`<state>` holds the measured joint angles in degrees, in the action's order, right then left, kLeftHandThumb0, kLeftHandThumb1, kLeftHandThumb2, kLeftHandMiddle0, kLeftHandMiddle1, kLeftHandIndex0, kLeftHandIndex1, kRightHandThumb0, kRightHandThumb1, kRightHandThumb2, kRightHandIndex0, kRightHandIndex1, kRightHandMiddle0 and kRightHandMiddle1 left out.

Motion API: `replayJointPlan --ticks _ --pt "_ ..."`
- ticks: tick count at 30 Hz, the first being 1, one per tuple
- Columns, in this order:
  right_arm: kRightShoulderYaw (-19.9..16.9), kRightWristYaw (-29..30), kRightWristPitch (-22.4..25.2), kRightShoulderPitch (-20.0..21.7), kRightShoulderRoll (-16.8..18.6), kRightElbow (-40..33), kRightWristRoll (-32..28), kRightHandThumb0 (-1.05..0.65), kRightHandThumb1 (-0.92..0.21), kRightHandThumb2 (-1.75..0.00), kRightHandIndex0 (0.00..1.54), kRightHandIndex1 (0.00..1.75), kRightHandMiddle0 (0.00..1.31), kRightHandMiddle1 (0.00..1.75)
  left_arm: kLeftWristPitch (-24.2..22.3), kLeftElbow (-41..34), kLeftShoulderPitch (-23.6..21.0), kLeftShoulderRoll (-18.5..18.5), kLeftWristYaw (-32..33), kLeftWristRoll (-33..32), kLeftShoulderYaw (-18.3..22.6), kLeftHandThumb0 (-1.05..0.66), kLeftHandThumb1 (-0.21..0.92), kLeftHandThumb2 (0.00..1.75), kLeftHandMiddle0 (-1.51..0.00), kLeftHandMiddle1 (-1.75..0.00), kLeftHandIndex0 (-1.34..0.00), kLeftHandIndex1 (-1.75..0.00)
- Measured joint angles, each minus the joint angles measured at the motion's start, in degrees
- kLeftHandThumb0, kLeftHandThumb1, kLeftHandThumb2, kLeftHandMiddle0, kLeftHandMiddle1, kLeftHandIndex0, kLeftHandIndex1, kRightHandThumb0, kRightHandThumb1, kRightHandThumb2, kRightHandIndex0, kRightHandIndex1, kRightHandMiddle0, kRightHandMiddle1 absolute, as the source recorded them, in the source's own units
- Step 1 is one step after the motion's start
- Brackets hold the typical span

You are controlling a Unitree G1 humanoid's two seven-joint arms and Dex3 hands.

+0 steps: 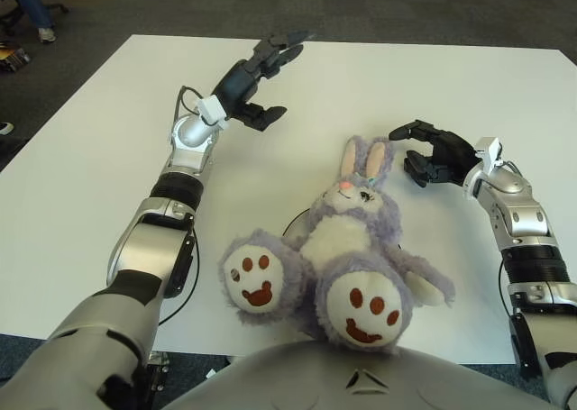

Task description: Put the doll into the plate.

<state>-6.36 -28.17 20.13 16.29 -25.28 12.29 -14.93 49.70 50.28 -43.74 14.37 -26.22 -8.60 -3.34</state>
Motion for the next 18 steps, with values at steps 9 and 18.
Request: replayJointPlan --ticks 9,18 --pt "-3.64 6.29 3.73 -2.39 2.17 -4.6 -1.51 0.44 -0.4 -1.05 0.67 1.53 0.1 1.18 -2.11 2.22 0.0 -2.97 3.1 0.02 4.07 -0.36 0.5 0.96 -0.44 -0.91 -0.03 -1.26" --pt "-5.84 11.85 2.75 -4.88 4.46 -8.04 -1.25 0.45 -0.35 -1.11 0.71 1.52 0.1 1.22 -8.21 4.4 -0.01 -4.08 3.36 -1.15 7.77 0.21 0.67 0.74 -0.44 -1.55 -0.15 -1.58"
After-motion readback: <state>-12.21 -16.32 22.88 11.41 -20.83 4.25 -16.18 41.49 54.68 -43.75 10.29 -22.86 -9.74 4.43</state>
